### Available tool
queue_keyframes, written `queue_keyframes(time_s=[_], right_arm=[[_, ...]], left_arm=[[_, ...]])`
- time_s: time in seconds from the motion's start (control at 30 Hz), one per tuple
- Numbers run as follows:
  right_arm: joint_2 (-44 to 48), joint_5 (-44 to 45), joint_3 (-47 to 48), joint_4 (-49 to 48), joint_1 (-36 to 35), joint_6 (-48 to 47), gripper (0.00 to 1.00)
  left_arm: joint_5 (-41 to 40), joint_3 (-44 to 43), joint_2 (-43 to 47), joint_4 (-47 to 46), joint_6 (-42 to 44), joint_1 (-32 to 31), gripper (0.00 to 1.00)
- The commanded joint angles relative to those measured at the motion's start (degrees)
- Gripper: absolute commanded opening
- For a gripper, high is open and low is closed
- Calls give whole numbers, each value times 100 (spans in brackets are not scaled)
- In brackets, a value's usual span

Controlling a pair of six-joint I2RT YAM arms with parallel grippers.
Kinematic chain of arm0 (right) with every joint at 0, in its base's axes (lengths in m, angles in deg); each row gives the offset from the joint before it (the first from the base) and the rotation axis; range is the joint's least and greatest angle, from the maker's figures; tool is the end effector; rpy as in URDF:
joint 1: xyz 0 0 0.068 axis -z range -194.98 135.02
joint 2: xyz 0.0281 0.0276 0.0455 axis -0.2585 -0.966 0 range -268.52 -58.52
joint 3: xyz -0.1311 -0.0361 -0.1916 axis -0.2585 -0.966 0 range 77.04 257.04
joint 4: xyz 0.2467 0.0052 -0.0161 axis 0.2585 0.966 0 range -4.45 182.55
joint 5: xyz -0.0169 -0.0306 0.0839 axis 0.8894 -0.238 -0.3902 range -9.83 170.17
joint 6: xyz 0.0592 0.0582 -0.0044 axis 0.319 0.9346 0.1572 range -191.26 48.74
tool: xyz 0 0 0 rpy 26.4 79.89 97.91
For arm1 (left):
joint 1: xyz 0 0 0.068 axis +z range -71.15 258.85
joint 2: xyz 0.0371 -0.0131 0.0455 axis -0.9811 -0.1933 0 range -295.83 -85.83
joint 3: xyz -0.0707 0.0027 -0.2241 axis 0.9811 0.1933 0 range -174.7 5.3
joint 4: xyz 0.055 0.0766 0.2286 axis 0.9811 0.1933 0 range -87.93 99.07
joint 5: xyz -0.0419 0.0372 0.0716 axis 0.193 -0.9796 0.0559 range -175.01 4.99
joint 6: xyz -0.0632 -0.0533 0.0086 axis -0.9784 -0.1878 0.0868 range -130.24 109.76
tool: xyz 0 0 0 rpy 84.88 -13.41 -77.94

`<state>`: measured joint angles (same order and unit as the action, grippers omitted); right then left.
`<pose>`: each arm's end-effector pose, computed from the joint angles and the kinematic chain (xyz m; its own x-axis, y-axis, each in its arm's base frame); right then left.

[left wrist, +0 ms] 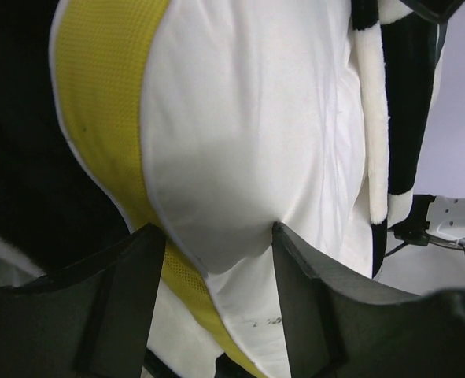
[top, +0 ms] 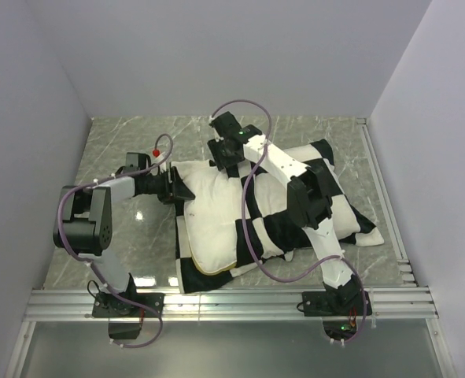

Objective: Put the pillow into the pillowcase

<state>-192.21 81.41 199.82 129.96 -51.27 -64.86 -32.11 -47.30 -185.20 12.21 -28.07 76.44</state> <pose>0.4004 0.2921 0.1709 -0.7235 -0.3930 -0.5675 -0.5043 0.8623 0.0457 0.3193 -0.0715 0.1102 -0.9378 -0.1452 -0.3152 0.1822 0.5670 -0.8033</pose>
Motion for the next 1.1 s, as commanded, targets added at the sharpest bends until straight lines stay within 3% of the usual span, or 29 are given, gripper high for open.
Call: queue_keyframes(time_s=[0.0, 0.03, 0.1, 0.17, 0.23, 0.3, 0.37, 0.43, 0.57, 0.7, 0.87, 0.93, 1.0, 1.03, 1.07], right_arm=[[-43, 473, 308, -72, -9, 20, 56], [-69, 483, 308, -72, -9, 11, 53], [-43, 378, 238, -133, -9, -15, 34], [18, 72, 211, -160, -9, 20, 2], [167, -619, 194, -186, -1, 90, 0], [673, -1306, -95, -624, -9, 282, 0], [1132, -2344, -806, -1525, -9, 702, 0], [1573, -2785, -1045, -1951, -62, 1029, 0], [1600, -3760, -747, -2250, -159, 1784, 0], [1670, -4385, -852, -2778, -360, 2506, 0], [1776, -5088, -1326, -3909, -720, 3804, 0], [1820, -5405, -1589, -4376, -765, 4315, 0], [1837, -5293, -1425, -3995, -634, 3925, 0], [1881, -4787, -1145, -3574, -546, 3557, 0], [1925, -4434, -1055, -2857, -476, 2822, 0]], left_arm=[[299, 92, 76, -589, -317, -180, 61], [299, 153, 76, -678, -388, -189, 61], [282, 162, 23, -784, -476, -215, 58], [317, 127, -90, -942, -546, -250, 54], [422, 171, -205, -1369, -783, -251, 50], [746, 223, -258, -1749, -1185, -259, 37], [1018, 451, -276, -2873, -2009, -268, 28], [1116, 610, -363, -3594, -2513, -303, 23], [1398, 760, -539, -5725, -4048, -443, 15], [1389, 787, -680, -7213, -5221, -620, 13], [1240, 663, -794, -8078, -6038, -646, 13], [1257, 620, -777, -7993, -6066, -646, 13], [1284, 663, -681, -7695, -5848, -594, 18], [1310, 689, -515, -7031, -5699, -489, 22], [1397, 707, -400, -6581, -5175, -401, 31]])
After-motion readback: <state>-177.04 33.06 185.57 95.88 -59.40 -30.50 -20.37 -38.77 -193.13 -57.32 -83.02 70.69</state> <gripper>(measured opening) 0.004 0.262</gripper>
